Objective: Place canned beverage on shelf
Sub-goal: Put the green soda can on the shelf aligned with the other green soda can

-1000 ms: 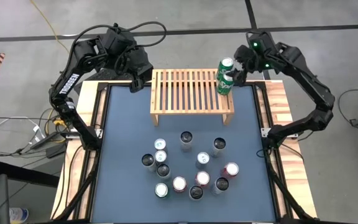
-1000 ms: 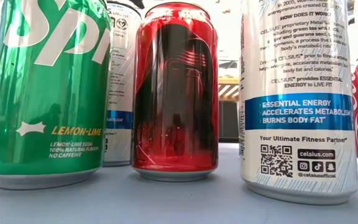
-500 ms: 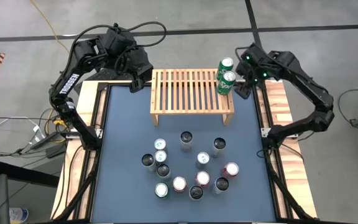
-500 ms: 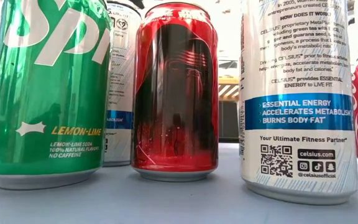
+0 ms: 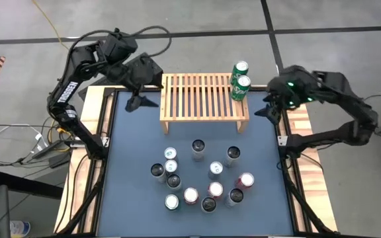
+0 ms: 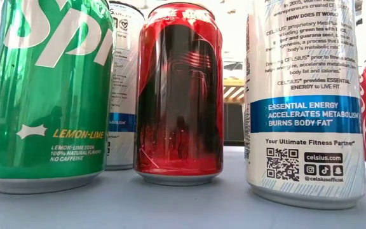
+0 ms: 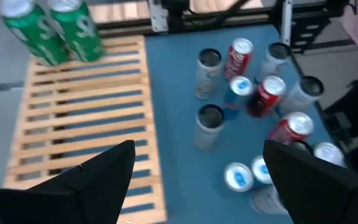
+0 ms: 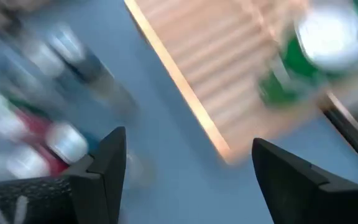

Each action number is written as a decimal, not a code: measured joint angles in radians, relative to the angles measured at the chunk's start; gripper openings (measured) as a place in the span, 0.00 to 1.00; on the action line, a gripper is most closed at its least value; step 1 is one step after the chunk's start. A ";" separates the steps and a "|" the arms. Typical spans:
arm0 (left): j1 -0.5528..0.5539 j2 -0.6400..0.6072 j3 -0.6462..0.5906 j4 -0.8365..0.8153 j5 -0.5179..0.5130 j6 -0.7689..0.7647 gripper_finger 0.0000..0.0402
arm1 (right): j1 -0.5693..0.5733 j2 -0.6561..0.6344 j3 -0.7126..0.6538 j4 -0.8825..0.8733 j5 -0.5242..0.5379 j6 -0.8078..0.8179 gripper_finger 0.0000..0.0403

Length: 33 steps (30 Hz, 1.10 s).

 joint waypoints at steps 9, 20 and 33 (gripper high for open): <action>-0.139 -0.010 0.000 0.025 -0.044 -0.029 0.85 | 0.262 -0.090 0.000 0.418 0.186 0.045 0.70; -0.351 -0.078 -0.058 0.254 -0.213 -0.229 0.85 | 0.369 -0.127 0.000 0.480 0.259 -0.144 0.70; -0.887 0.044 -0.335 0.306 -0.713 -0.798 0.85 | 0.399 -0.207 0.001 0.322 0.211 -0.051 0.70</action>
